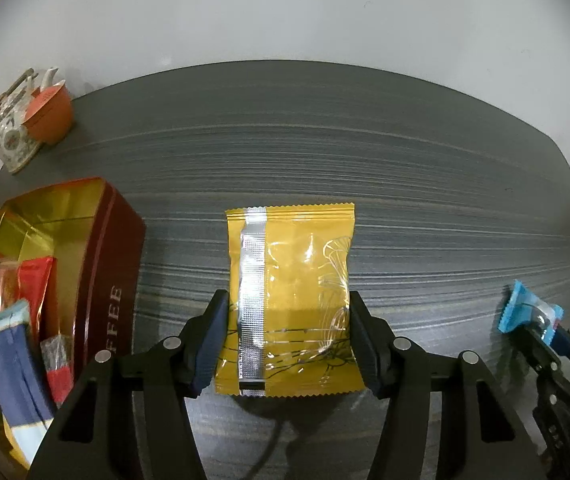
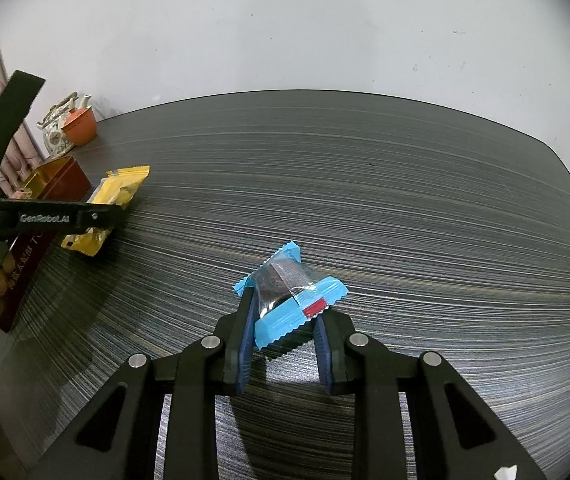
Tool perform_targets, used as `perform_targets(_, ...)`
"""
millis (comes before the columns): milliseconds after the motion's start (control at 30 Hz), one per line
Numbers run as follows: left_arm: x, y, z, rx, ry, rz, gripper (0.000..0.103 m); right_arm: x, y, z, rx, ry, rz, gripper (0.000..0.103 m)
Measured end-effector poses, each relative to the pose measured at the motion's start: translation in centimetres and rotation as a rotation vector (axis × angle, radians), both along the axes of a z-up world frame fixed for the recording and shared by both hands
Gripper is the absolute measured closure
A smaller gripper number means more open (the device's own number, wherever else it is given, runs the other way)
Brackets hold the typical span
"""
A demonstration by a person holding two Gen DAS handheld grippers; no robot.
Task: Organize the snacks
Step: 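Grasp the yellow packet with the left gripper while the right holds the blue candy, then carry the yellow packet into the tin and open the left gripper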
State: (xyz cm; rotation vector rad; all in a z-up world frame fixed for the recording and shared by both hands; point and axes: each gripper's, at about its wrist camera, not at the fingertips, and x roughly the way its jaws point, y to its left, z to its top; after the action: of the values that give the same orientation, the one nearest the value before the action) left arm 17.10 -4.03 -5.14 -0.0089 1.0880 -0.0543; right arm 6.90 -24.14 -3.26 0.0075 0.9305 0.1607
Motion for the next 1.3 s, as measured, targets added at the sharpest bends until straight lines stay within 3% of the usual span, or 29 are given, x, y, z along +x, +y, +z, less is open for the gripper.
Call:
perform_targets(633,-6.4,0.5,7.3,0.006,-0.129,-0.061,0.045,0.0,-0.1,0.1,0.000,0.001,0.001,0.079)
perform_targets(1000,-8.4,6.6,10.0,0.020,-0.170,-0.003,0.045,0.1,0.1,0.1,-0.005,0.001,0.002,0.079)
perform_targets(1300,-8.3,13.4,10.3,0.060,-0.164,0.118,0.045,0.1,0.4,0.0,-0.014,0.002,0.002,0.079)
